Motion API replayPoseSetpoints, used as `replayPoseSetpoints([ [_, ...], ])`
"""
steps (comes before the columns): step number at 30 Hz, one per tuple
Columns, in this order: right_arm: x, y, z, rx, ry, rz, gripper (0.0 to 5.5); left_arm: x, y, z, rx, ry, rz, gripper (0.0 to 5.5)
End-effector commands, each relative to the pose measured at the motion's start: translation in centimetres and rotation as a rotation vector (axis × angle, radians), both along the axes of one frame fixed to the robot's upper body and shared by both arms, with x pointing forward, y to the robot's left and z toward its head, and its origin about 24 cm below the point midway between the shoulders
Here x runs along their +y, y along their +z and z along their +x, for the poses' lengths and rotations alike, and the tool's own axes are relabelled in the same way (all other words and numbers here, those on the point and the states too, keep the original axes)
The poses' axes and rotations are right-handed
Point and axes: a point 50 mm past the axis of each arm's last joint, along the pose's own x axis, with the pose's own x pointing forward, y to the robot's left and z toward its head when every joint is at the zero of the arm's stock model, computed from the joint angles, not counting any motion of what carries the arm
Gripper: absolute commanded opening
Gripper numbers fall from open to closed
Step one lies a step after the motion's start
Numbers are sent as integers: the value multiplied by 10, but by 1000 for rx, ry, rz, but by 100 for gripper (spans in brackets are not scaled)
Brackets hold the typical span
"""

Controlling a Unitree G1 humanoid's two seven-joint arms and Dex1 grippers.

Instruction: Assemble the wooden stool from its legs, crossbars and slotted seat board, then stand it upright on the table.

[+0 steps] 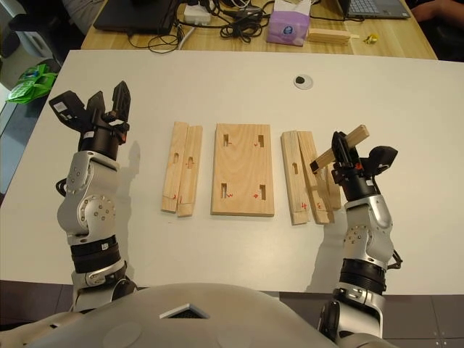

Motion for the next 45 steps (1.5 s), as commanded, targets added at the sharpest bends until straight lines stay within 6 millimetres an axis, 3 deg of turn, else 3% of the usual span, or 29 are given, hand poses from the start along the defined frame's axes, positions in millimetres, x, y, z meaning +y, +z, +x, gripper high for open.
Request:
replayPoseSetpoints([
  [1, 9, -21, -10, 67, 11, -206, 38, 2, -5, -2, 23, 1, 14, 333],
  [13, 28, -80, -54, 234, 33, -324, 38, 7, 3, 3, 46, -63, 67, 333],
  [18, 32, -96, -63, 289, 39, -213, 38, 10, 7, 5, 47, -74, 83, 333],
  [24, 19, -98, -55, 314, -56, 70, 38, 9, 7, 3, 48, -69, 79, 333],
  [29, 17, -106, -48, 414, -3, -50, 38, 8, 8, 7, 36, -71, 78, 333],
  [36, 26, -114, -41, 480, 17, -88, 38, 8, 9, 9, 16, -46, 72, 333],
  [45, 52, -118, -8, 473, -46, -62, 38, 6, 8, 8, 12, -37, 65, 333],
])
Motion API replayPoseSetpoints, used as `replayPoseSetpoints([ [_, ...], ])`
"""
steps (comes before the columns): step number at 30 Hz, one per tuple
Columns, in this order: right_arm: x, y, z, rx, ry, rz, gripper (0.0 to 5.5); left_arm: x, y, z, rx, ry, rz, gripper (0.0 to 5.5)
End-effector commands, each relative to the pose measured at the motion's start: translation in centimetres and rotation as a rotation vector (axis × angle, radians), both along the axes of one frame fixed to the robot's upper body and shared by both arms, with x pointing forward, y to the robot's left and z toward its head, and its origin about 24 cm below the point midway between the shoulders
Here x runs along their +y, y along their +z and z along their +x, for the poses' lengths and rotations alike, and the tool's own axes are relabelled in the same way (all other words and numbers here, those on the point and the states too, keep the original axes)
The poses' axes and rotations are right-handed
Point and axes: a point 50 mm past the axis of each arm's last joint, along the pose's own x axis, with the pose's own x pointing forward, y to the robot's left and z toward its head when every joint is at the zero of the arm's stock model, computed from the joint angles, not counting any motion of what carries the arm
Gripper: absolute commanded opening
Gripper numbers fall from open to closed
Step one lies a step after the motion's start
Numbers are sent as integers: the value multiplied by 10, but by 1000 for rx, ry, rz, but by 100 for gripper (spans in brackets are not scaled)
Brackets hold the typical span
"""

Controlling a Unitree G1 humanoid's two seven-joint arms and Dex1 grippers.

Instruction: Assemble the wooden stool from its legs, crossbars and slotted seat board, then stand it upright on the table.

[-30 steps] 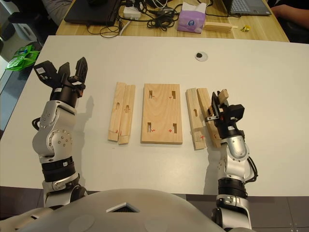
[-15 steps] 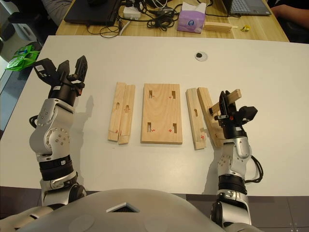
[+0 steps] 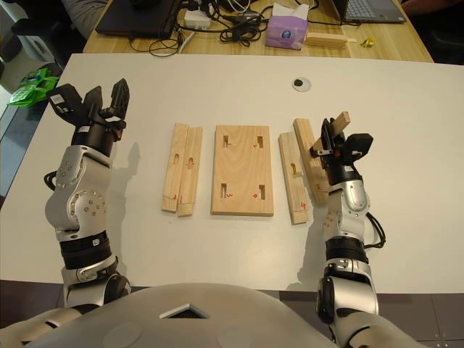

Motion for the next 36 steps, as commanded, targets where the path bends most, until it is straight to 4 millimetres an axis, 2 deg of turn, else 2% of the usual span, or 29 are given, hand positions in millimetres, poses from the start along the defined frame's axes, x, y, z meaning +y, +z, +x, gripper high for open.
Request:
replayPoseSetpoints([
  [1, 32, -96, -48, 533, 18, 77, 38, -1, 1, 3, -7, 17, 0, 333],
  [4, 31, -96, -47, 526, 24, 54, 38, -1, 1, 4, -10, 22, -2, 333],
  [8, 31, -82, -37, 418, 17, 39, 38, -3, 0, 6, -14, 20, -7, 333],
  [11, 32, -81, -35, 404, 9, 46, 38, -4, 0, 7, -15, 16, -9, 333],
  [15, 32, -77, -35, 363, -5, 75, 131, -2, -3, 6, -6, 19, -6, 333],
  [23, 32, -59, -25, 232, -41, 36, 263, -7, -10, 4, 16, 5, -10, 333],
  [25, 31, -42, -19, 141, -52, 13, 308, -7, -12, 4, 23, 6, -11, 333],
  [27, 28, -16, -11, 32, -67, -9, 311, -7, -14, 3, 29, 5, -11, 333],
  [29, 25, 15, -4, -73, -75, -32, 311, -6, -19, 2, 41, 4, -11, 333],
  [33, 20, 89, 7, -289, -92, -72, 311, -7, -25, 0, 58, 5, -15, 333],
  [36, 26, 141, 11, -423, -82, -101, 311, -9, -29, -2, 65, 2, -19, 333],
])
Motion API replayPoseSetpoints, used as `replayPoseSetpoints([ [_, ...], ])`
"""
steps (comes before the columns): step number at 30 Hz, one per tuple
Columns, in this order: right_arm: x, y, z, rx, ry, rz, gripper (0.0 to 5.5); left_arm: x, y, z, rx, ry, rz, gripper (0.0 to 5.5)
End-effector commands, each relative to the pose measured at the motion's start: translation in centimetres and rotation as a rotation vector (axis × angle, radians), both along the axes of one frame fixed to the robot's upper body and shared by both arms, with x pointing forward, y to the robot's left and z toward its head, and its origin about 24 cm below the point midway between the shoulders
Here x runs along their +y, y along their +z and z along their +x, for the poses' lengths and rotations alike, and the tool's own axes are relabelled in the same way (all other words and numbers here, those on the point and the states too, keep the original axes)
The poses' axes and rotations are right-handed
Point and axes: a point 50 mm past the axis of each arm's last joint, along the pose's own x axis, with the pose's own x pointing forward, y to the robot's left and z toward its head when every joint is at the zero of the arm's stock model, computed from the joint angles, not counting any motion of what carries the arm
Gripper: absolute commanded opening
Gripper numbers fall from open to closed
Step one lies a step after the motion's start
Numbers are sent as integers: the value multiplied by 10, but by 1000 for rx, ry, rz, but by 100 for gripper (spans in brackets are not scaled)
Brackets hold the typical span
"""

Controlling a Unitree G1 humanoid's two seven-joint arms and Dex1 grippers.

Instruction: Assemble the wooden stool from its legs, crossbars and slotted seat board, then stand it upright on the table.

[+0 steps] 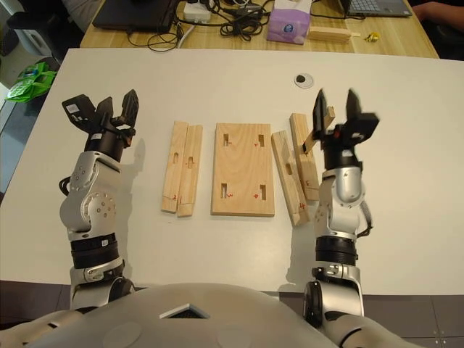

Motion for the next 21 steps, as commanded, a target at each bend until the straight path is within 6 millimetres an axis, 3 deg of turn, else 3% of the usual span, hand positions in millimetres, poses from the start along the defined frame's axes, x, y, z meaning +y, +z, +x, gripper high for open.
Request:
replayPoseSetpoints([
  [1, 9, 67, 8, -167, 18, -53, 311, -3, -7, -2, 21, -2, 4, 333],
  [6, 26, 149, 25, -308, 49, -106, 311, -4, -8, -3, 22, 4, 4, 333],
  [8, 27, 167, 29, -315, 39, -107, 311, -6, -8, -2, 18, 0, 5, 333],
  [9, 25, 161, 32, -261, 29, -104, 311, -4, -8, -3, 17, 11, 6, 333],
  [10, 21, 148, 34, -191, 11, -99, 311, -3, -8, -4, 17, 16, 7, 333],
  [12, 12, 104, 40, 25, -5, -104, 311, -2, -8, -5, 20, 17, 8, 333],
  [14, 6, 33, 41, 366, 30, -123, 311, -3, -8, -5, 20, 13, 8, 333],
  [17, -4, -72, 18, 827, 104, -198, 311, -3, -7, -5, 16, 20, 4, 333],
  [19, -7, -103, 5, 953, 120, -215, 311, -4, -7, -5, 17, 22, 1, 333],
  [21, -4, -102, 5, 941, 128, -206, 311, -3, -8, -5, 20, 23, 0, 333],
])
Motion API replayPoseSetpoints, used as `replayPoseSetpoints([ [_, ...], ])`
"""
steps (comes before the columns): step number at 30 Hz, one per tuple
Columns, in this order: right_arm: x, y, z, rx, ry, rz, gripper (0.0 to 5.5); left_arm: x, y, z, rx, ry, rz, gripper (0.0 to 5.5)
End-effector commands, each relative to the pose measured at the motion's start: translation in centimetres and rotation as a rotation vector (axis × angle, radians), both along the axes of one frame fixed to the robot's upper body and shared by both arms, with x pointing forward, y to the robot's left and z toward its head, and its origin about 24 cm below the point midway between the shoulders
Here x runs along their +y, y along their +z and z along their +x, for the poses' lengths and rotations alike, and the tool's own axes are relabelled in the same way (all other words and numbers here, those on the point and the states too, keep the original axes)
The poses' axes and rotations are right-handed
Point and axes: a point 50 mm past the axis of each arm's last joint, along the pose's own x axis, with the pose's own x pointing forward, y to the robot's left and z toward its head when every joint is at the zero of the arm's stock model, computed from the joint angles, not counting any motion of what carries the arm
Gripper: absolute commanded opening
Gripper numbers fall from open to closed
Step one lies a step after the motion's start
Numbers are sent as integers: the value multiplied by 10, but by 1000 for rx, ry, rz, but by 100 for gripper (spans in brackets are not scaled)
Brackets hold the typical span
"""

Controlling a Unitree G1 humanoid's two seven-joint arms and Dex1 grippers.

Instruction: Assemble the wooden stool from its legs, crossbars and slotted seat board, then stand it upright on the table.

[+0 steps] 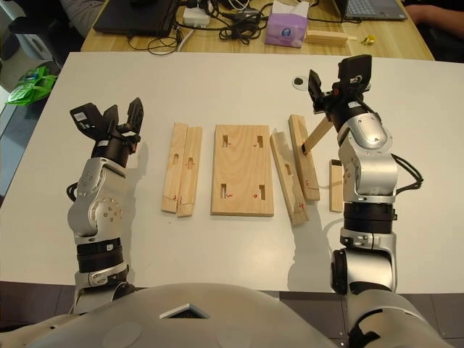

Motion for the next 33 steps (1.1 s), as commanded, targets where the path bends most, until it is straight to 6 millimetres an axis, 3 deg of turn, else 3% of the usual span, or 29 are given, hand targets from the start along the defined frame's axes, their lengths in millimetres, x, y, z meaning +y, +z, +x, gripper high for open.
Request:
replayPoseSetpoints([
  [1, 0, -99, -38, 435, -18, 22, 311, 1, -1, -2, 8, 19, 5, 333],
  [5, 10, -50, -14, 150, -31, 75, 311, 0, -3, -2, 11, 13, 7, 333],
  [9, 17, 29, -3, -219, -38, 146, 311, 1, -4, -1, 13, 14, 9, 333],
  [13, 35, 90, -7, -443, 45, 176, 311, 0, -4, 0, 11, 28, 3, 333],
  [17, 31, 117, -31, -650, 102, 127, 311, 0, -6, -1, 6, 41, 1, 333],
  [19, 22, 107, -51, -679, 118, 96, 311, 3, -7, -3, 5, 56, 4, 333],
  [22, 7, 69, -82, -615, 90, -36, 311, 9, -11, -11, 9, 101, 5, 333],
  [25, -17, 6, -125, -428, 89, -223, 311, 10, -16, -17, 14, 138, 8, 333],
  [26, -27, -21, -140, -303, 99, -231, 311, 9, -16, -17, 11, 137, 8, 333],
  [28, -35, -53, -159, -129, 104, -164, 311, 8, -16, -17, 8, 138, 10, 333],
  [33, -24, -70, -166, 82, 105, 83, 311, 13, -15, -19, 12, 143, 32, 333],
])
